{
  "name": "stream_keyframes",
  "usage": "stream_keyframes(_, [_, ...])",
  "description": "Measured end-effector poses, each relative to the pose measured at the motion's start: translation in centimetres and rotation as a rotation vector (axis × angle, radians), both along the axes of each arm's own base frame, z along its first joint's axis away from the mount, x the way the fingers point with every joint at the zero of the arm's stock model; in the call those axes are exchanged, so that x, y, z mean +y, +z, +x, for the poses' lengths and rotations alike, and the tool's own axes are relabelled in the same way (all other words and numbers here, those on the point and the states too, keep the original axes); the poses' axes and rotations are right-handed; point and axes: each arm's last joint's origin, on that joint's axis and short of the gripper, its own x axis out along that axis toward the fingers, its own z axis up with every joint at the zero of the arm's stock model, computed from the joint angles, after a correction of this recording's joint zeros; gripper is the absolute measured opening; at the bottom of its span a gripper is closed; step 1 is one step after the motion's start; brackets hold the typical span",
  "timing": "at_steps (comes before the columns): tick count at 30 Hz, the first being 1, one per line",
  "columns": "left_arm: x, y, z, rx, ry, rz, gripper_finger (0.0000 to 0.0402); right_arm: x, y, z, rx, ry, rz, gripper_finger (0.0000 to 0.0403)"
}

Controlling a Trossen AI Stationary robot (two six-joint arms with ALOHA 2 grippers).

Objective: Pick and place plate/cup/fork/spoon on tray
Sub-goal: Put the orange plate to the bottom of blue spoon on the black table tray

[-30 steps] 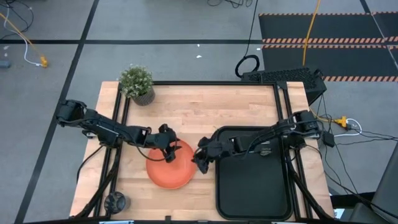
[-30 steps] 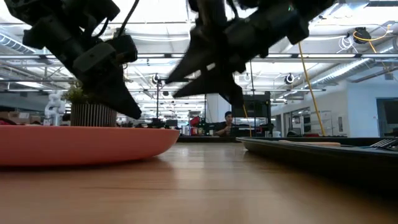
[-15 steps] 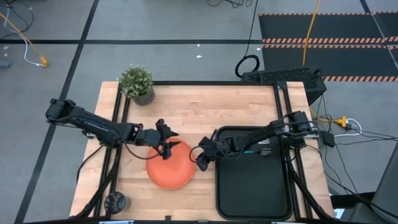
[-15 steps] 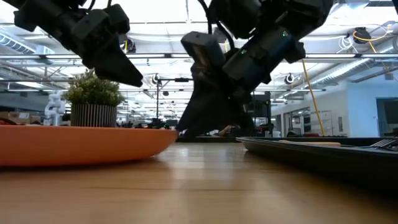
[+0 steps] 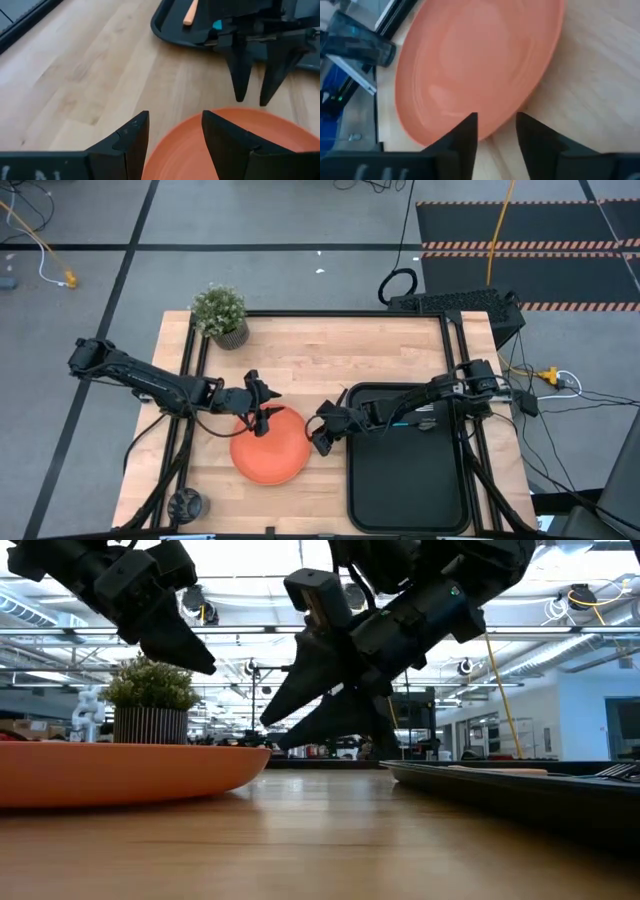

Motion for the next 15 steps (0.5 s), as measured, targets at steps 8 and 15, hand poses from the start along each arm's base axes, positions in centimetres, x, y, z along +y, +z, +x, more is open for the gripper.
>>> stream_keyframes(8, [-1.4,0.2,-0.2,-0.020,-0.077,0.016,0.0186,0.2,2.0,0.0,-0.105,0.183,-0.041,0.0188])
stream_keyframes(15, [-2.6,0.4,-0.4,-0.059,-0.076,0.018,0.0186,-0.8,6.9,-1.5,-0.227,0.289,-0.259,0.0183])
